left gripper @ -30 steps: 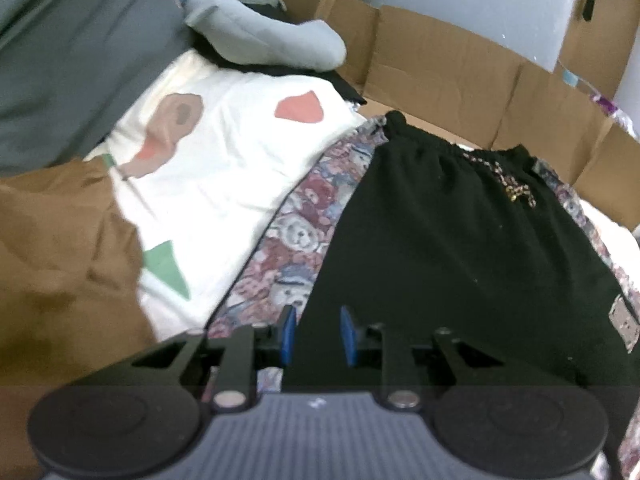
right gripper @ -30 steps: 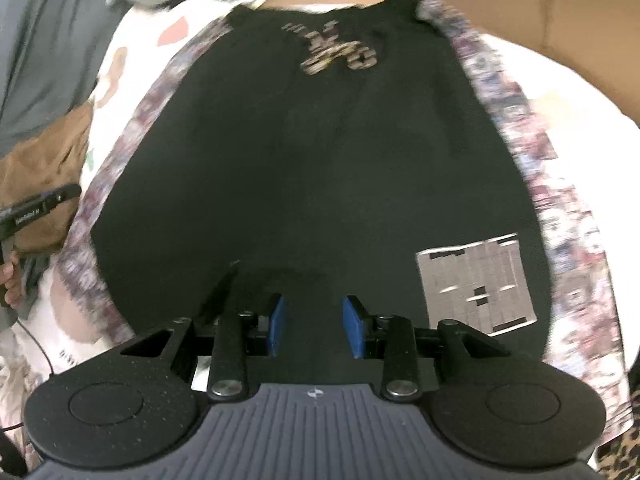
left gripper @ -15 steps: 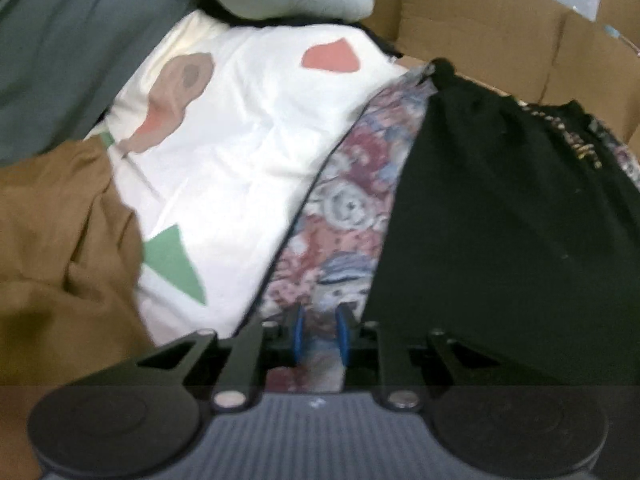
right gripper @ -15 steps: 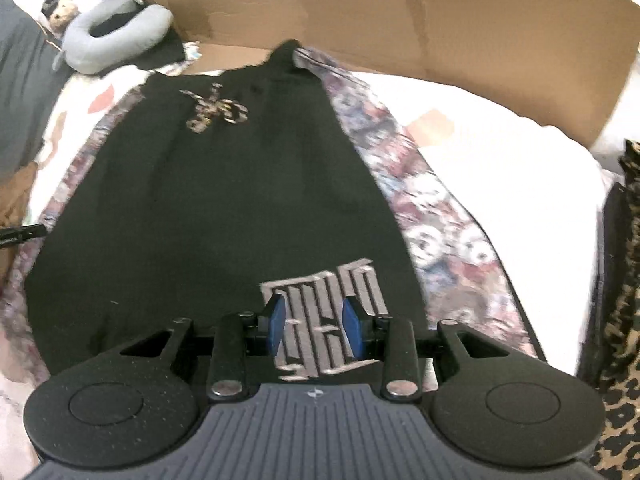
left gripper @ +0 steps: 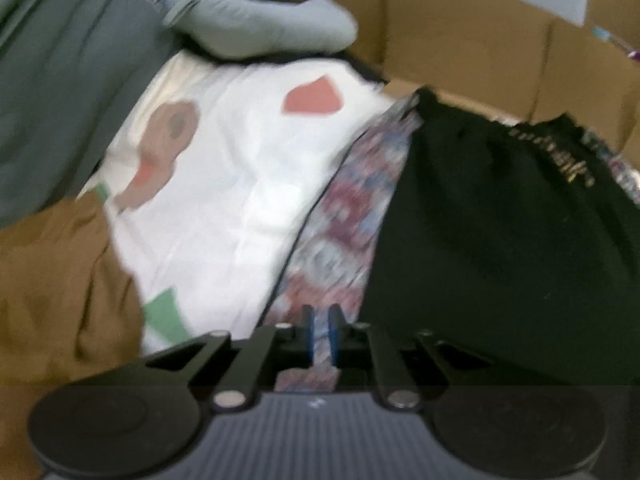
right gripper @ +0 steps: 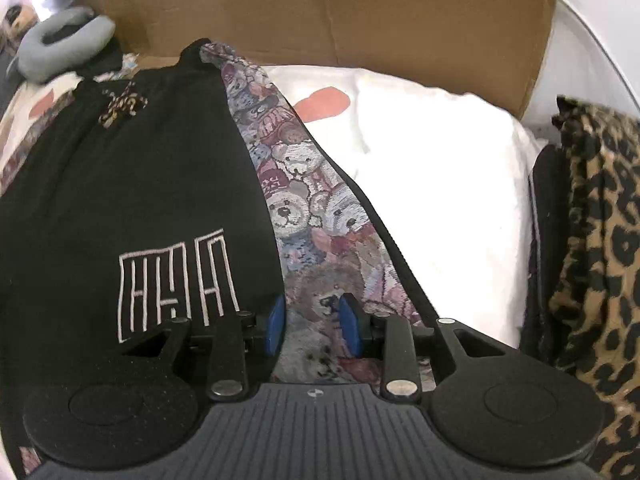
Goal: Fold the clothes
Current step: 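Move both grippers to the waistband and grasp the bear-print side panels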
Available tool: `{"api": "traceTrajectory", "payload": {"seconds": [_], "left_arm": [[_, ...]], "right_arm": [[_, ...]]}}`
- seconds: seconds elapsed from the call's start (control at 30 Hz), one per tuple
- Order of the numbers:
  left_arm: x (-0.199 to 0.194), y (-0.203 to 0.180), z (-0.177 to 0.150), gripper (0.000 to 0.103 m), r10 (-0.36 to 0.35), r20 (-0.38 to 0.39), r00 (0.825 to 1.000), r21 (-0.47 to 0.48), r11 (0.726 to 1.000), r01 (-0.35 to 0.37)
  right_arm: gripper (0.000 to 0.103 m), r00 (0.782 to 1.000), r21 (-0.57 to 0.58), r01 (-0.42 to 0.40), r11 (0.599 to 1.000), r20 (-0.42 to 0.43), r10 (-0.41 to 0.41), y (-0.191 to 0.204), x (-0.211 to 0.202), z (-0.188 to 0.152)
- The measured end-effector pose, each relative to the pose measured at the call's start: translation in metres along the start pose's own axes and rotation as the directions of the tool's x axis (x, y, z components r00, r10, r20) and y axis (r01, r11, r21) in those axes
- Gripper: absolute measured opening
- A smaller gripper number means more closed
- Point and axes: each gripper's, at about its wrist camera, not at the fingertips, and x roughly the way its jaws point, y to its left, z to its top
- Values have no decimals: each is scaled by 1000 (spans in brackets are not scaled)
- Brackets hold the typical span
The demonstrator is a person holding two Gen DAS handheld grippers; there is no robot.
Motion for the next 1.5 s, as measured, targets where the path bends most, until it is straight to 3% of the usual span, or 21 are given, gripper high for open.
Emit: {"api": "traceTrajectory", "payload": {"seconds": [0.1,0.33,0.47,0.63,0.7,0.8,1.3,1.5], "left_arm": [[7,-12,12,12,-29,12,1000,27,999,29],[41,-24,26,16,-42,-2,999,-18,999,41],[62,-10,29,18,-23,-51,998,-176,984,14],[73,-11,29,18,51,-26,998,-127,990,-54],[72,-9,30,17,56,-13,998,-138,989,-57],[71,-13,35,17,29,15,999,-116,993,-28],[87,-36,76,20,-82,105,991,-39,995,87],[103,-35,85,20,-73,77,994,-58,995,78]], "right_arm": [[37,1000,-3,12,1000,1,-12,2,-3,4],[37,998,-28,-5,1000,58,7,5,4,26],[37,996,-105,-21,994,86,30,12,16,42],[37,995,-105,-30,994,93,40,8,34,58],[28,994,-133,-33,991,97,46,10,38,64],[22,992,-151,-54,987,107,70,13,42,76],[22,991,-163,-65,984,106,83,46,93,124],[22,988,-165,-53,985,136,76,55,105,140]]}}
